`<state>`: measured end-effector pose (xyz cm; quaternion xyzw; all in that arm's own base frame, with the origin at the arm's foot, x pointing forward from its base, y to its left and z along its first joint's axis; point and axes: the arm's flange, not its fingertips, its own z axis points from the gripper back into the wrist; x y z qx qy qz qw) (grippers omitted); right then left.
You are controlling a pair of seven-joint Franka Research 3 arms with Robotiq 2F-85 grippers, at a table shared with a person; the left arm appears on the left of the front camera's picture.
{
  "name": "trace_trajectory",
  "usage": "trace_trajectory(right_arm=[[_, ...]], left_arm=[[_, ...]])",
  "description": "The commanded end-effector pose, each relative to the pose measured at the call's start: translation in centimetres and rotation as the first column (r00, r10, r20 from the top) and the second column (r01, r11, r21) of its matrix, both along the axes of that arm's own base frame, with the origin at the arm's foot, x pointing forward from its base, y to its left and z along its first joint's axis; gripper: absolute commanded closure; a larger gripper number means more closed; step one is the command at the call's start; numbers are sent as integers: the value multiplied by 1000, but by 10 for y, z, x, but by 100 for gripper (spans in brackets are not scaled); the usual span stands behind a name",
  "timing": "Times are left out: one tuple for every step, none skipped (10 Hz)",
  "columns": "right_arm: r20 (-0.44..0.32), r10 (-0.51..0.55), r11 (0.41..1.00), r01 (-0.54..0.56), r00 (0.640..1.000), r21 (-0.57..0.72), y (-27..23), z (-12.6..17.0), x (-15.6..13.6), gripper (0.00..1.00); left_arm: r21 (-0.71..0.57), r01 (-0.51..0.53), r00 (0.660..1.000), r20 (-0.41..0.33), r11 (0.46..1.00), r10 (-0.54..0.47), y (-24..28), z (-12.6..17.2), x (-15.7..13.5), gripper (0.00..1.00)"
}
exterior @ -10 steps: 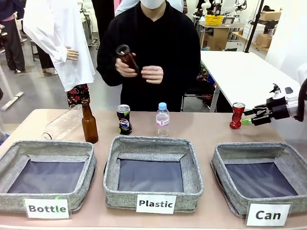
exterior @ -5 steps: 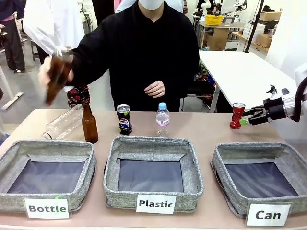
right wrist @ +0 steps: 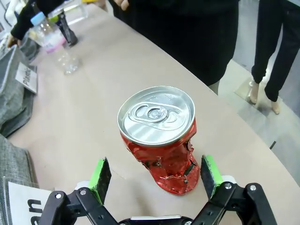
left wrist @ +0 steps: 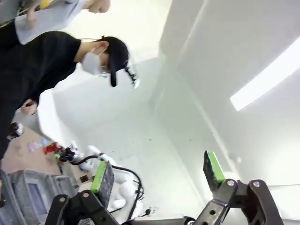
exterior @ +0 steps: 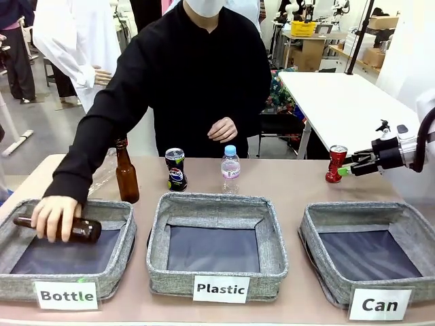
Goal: Sort the can waste into the basket.
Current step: Pick up the can waste from the table and place it in the right Fabric basket.
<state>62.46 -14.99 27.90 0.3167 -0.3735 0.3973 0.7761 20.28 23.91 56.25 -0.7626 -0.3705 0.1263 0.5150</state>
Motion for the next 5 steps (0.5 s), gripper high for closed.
trace_trajectory(right_arm=[[-18, 4, 1000, -4, 1000, 18, -2, 3, 10, 0], [-21, 8, 1000, -7, 1000, 23, -1, 3, 11, 0], [-26, 17, 999, -16, 1000, 30, 2, 1, 12, 0], [-14, 7, 999, -6, 1000, 48, 4, 1, 13, 0], [3, -18, 997, 18, 1000, 70, 5, 1, 17, 0]], left_arm=[[-14, 40, 999, 34, 999, -40, 1, 14, -20, 0], [11, 49, 999, 12, 999, -49, -3, 9, -17, 0], [36, 71, 997, -19, 997, -71, -9, 3, -11, 0], [53, 100, 994, -44, 994, -98, -16, -2, -6, 0], [79, 157, 983, -105, 984, -149, -25, -11, 0, 0]])
